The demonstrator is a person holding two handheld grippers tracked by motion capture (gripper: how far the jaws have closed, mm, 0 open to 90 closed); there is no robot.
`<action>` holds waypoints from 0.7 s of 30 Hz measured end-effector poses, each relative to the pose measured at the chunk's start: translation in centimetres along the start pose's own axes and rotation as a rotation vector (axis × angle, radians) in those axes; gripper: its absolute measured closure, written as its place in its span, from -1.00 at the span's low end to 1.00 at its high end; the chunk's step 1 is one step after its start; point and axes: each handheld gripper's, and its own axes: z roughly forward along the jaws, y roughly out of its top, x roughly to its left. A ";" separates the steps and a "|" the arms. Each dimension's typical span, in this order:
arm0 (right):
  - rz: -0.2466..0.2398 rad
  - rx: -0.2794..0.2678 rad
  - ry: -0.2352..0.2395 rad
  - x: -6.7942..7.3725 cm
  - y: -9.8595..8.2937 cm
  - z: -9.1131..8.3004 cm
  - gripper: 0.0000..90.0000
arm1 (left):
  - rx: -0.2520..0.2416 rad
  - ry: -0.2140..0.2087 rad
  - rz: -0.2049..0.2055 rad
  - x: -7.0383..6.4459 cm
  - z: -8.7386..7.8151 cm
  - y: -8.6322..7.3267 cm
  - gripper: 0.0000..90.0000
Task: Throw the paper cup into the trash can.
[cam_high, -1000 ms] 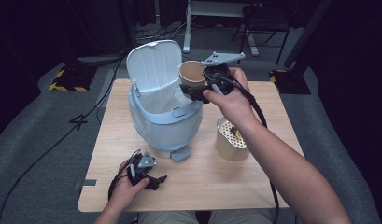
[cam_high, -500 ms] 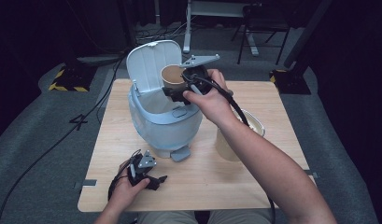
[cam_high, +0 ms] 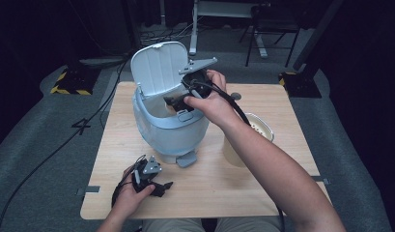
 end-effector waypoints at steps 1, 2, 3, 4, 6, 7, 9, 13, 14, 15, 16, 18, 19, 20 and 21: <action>0.018 -0.012 0.005 0.0 0.1 0.0 -0.54 | 0.000 0.000 0.000 0.0 0.0 0.0 -0.68; 0.021 -0.013 0.008 0.0 0.2 0.0 -0.52 | 0.000 0.001 -0.001 0.0 0.0 0.0 -0.68; 0.018 -0.008 0.007 0.1 0.2 0.0 -0.70 | 0.000 0.000 0.000 0.0 0.0 0.0 -0.68; 0.008 -0.004 0.001 0.2 0.2 -0.1 -0.78 | 0.000 0.001 0.001 0.0 0.0 0.0 -0.68; -0.013 0.000 -0.004 0.3 0.2 -0.2 -0.60 | 0.000 0.000 0.000 0.0 0.0 0.0 -0.68; -0.012 -0.001 0.001 0.3 0.2 -0.3 -0.59 | 0.000 0.000 0.000 0.0 0.0 0.0 -0.68; -0.015 0.000 0.002 0.3 0.2 -0.4 -0.73 | 0.000 0.001 0.000 0.0 0.0 0.0 -0.68; -0.012 -0.007 0.011 0.3 0.2 -1.0 -0.68 | 0.000 0.000 0.000 0.0 0.0 0.0 -0.68; -0.015 -0.009 0.014 0.2 0.2 -1.3 -0.62 | 0.000 0.000 0.000 0.0 0.0 0.0 -0.68; -0.014 -0.016 0.013 0.1 0.1 -1.6 -0.65 | 0.000 0.000 0.000 0.0 0.0 0.0 -0.68; -0.015 -0.019 0.010 0.0 0.1 -2.0 -0.66 | 0.000 -0.001 0.000 0.0 0.0 0.0 -0.68; -0.017 -0.028 0.012 -0.2 0.0 -2.9 -0.66 | -0.003 0.002 0.000 0.0 0.0 0.0 -0.68; -0.015 -0.033 0.012 -0.4 -0.1 -3.4 -0.66 | -0.003 0.002 0.000 0.0 0.0 0.0 -0.68; -0.008 -0.039 0.008 -0.5 -0.2 -3.9 -0.66 | -0.004 0.003 0.001 0.0 0.0 0.0 -0.68; -0.007 -0.045 0.006 -0.7 -0.3 -4.4 -0.66 | -0.004 0.003 0.002 0.0 0.0 0.0 -0.68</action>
